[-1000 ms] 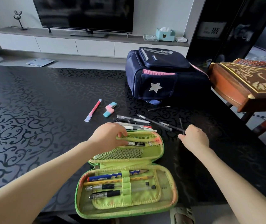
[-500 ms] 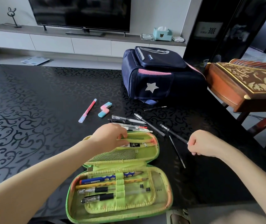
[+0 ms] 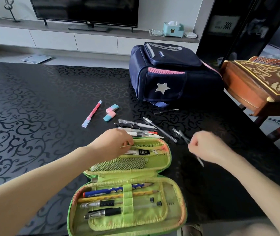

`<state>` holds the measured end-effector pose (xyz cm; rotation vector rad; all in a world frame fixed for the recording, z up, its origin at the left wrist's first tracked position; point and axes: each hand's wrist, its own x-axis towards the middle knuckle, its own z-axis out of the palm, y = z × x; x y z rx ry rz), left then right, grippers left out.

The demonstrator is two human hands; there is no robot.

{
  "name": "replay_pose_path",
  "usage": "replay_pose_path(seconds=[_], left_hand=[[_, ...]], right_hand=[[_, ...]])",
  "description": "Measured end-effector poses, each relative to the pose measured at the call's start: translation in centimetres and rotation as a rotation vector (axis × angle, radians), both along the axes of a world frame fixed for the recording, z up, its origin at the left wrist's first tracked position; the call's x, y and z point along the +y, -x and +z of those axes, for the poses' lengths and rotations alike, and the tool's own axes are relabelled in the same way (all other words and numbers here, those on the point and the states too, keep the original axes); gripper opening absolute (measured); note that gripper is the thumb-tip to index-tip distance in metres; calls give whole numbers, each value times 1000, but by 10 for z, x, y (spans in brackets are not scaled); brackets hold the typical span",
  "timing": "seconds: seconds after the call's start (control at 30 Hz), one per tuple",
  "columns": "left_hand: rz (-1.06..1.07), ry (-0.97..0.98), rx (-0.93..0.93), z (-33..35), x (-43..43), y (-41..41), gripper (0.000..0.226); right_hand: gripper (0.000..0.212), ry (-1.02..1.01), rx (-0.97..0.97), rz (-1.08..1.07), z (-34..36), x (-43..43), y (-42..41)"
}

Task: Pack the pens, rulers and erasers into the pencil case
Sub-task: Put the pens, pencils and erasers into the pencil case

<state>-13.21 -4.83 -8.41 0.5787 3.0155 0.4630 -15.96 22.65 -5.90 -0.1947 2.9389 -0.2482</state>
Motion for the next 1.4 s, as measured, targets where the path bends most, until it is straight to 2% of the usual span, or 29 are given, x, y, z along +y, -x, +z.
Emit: replay_pose_path(seconds=[0.1,0.17,0.3,0.4,0.53,0.63,0.73,0.83,0.93,1.03,1.1,1.27,1.4], left_hand=[[12,-29,-8,-4,-1,3,19],[24,-55,-23,-5,-3,7,17],[20,-97,-49,-8,-9,12,14],[11,-113,-50,-9,-11,14,14],[-34,-60,-24,-6,-12,10,14],[-56,16,20,-3,-17,2,14],[11,42,1,-1,-22,-4,16],[93,21,-22,5,-24,-8,16],[217,-117,-45,9,-28,-7,13],[265,-187,-54,11,-29,-6,10],[262,-207,-49,11,-29,-8,10],[251,-225,13,16,-29,-15,10],[252,-170,34,15,-30,-21,10]], right_hand=[[18,51,378,123,2,-12,37],[16,25,458,214,-4,-28,67],[12,-147,424,263,-31,-55,123],[13,-190,397,274,-45,-62,136],[26,-236,418,416,-44,-58,128],[23,-177,348,398,-46,-47,118],[19,2,235,253,-43,-37,108],[18,215,362,194,-19,-37,82],[18,331,421,371,9,-57,27],[26,189,492,646,2,-83,-19],[30,79,546,711,-11,-101,-28],[23,-34,678,751,-22,-138,-37],[20,-25,672,666,-29,-139,-38]])
